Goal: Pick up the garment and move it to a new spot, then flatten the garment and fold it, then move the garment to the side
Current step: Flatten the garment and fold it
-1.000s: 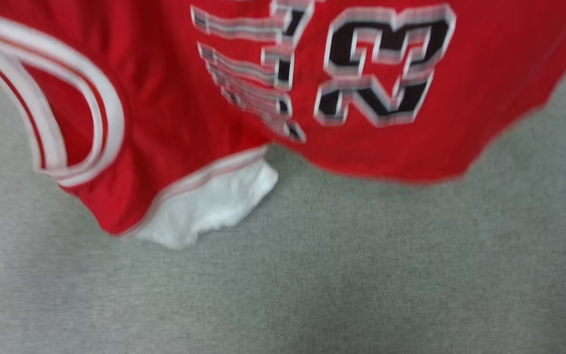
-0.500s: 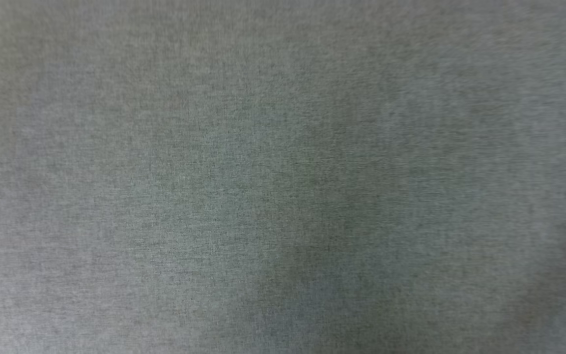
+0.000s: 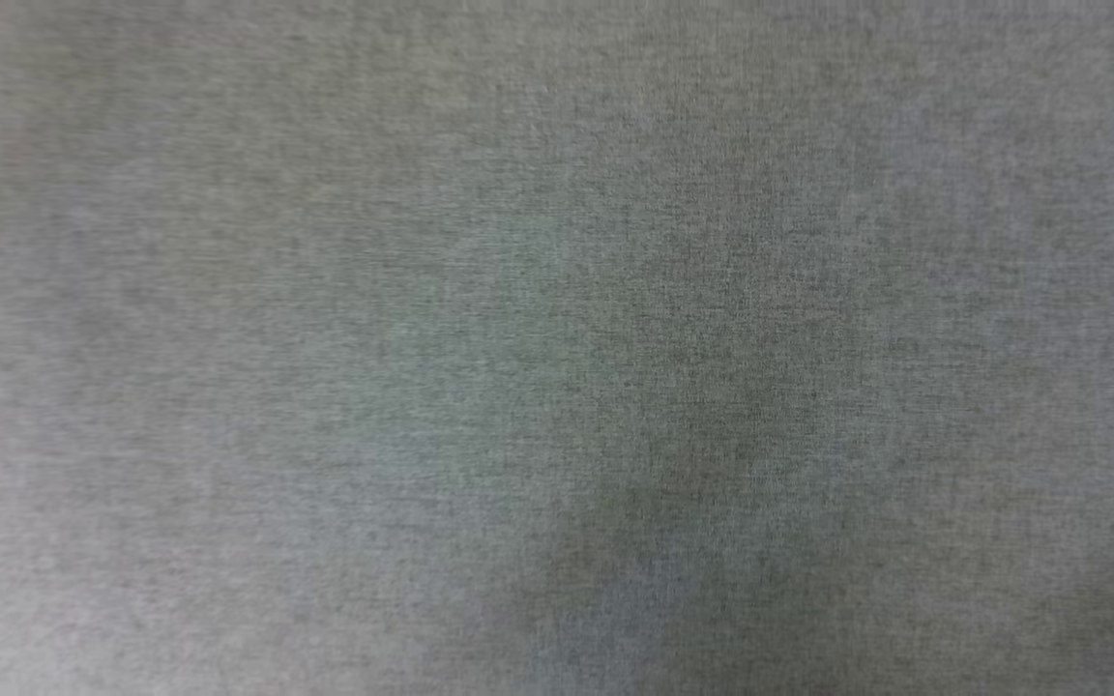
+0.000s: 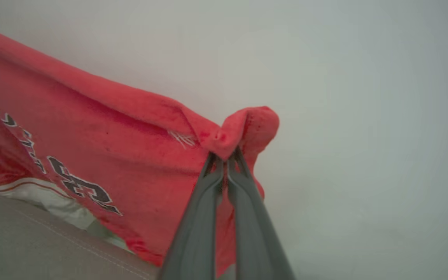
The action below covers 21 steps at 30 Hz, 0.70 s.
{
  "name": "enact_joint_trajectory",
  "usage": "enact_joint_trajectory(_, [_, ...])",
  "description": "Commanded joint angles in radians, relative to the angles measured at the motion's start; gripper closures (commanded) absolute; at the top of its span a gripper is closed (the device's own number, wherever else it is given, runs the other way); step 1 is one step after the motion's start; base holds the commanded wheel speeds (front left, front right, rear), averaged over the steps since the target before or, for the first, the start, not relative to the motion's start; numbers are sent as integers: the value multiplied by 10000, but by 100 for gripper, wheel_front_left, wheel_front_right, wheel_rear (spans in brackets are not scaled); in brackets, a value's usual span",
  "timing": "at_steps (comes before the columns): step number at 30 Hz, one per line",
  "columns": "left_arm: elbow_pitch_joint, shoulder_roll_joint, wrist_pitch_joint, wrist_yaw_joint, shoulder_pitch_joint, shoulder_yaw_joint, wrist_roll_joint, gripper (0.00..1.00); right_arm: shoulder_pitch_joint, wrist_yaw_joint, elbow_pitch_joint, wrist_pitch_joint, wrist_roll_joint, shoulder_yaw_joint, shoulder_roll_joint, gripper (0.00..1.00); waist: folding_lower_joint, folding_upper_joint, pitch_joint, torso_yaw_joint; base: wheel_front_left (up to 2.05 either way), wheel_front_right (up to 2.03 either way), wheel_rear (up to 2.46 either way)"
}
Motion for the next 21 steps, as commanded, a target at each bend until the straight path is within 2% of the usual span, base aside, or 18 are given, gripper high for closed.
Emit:
enact_joint_trajectory(1, [-16,-12,-65,-10,212,-58,-49,100,141,-11,22,-67,92,79,-83,100,-2,0,-205,105,0,0,0])
enact_joint_trajectory(9, [-814,-359,-272,5,4228,-674,-298,100,2836,-11,300,-811,824,1147,-598,100,-2,0,-1674,555,0,0,0])
enact_joint_trajectory(15, [-2118,-772,-267,581,7809,-932,-280,100,5684,-11,-13,-1125,1922,1284,-1324,100,-2,0,-3113,1134,0,0,0])
enact_joint_trajectory(21, [-3027,-408,-181,809,10699,-1581,-386,100,8461,-9,-1014,-769,2816,1657,-1984,100,-2,0,-4326,1486,0,0,0])
